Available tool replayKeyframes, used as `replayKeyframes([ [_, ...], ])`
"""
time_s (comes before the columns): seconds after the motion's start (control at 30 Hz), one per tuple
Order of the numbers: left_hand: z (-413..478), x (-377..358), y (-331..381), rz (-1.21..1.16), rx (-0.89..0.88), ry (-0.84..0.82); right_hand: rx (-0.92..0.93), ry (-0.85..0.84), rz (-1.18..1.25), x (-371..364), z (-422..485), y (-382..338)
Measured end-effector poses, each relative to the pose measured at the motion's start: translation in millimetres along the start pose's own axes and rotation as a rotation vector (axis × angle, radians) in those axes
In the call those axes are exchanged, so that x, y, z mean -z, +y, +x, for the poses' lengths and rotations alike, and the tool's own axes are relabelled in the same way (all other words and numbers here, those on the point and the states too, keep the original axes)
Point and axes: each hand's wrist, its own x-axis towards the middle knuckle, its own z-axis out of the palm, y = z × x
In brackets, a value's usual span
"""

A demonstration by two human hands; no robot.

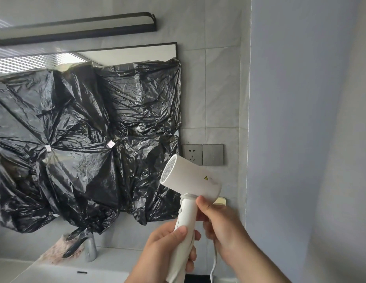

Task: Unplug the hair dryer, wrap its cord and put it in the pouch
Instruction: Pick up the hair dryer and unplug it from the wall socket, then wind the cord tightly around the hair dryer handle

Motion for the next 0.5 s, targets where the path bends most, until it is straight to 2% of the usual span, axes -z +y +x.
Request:
replayKeyframes([
  [0.1,-4.9,-2.5,-2.6,-0.047,0.064,-0.023,-0.081,-0.144,0.19,-1.2,-1.9,-0.5],
  [0.17,-7.6,-4.4,-4.3,-0.075,0.095,-0.032,-0.096,-0.16,0.225,-0.5,-4.6,0.7],
  [0.4,-13.9,-13.3,-8.8,-0.061,0.122,-0.008,-0.181,-0.134,0.129,-6.4,-10.4,10.1],
  [0.5,-15.2,-12.2,-6.6,-0.004,0.152,-0.014,-0.088,-0.139,0.09,-5.2,-9.1,7.7],
])
